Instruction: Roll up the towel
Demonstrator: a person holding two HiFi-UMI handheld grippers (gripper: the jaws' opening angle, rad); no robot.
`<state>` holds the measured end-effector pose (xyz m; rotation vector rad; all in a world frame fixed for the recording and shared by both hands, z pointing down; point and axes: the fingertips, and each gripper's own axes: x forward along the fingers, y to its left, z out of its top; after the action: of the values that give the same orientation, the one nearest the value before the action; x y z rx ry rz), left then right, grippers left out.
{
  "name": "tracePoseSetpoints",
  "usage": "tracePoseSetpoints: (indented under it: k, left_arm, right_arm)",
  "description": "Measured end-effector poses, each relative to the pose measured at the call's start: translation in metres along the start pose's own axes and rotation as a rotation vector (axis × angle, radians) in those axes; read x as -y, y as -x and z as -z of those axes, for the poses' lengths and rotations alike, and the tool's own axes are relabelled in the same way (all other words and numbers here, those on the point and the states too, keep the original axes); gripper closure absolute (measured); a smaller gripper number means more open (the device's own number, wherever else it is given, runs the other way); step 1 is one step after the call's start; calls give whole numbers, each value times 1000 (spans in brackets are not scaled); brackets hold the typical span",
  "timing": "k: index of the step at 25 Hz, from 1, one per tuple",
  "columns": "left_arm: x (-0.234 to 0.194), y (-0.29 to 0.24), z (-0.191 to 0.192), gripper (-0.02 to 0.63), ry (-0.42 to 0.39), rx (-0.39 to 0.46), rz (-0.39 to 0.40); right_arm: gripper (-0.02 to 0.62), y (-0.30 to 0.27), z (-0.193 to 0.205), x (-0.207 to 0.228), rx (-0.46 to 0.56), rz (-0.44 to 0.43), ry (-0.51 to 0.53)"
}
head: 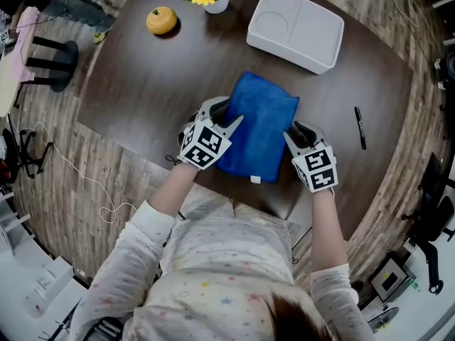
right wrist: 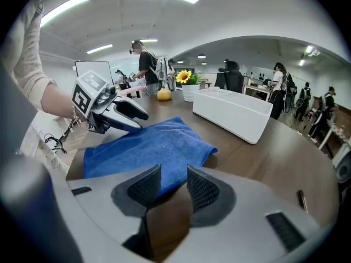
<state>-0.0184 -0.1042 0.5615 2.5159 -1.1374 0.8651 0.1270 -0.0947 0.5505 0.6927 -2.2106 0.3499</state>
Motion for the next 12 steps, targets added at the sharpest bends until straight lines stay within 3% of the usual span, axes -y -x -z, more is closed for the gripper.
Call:
tracePoseSetpoints:
  k: [7,12]
  left_arm:
    - [41,59,38,413,-38,2,125]
    - [96,80,65,482,-109,-6,312]
  right_arm:
    - [453,24,26,-73,-10,-17,-75]
    - [474,33,49,-110,-24,-2,-107]
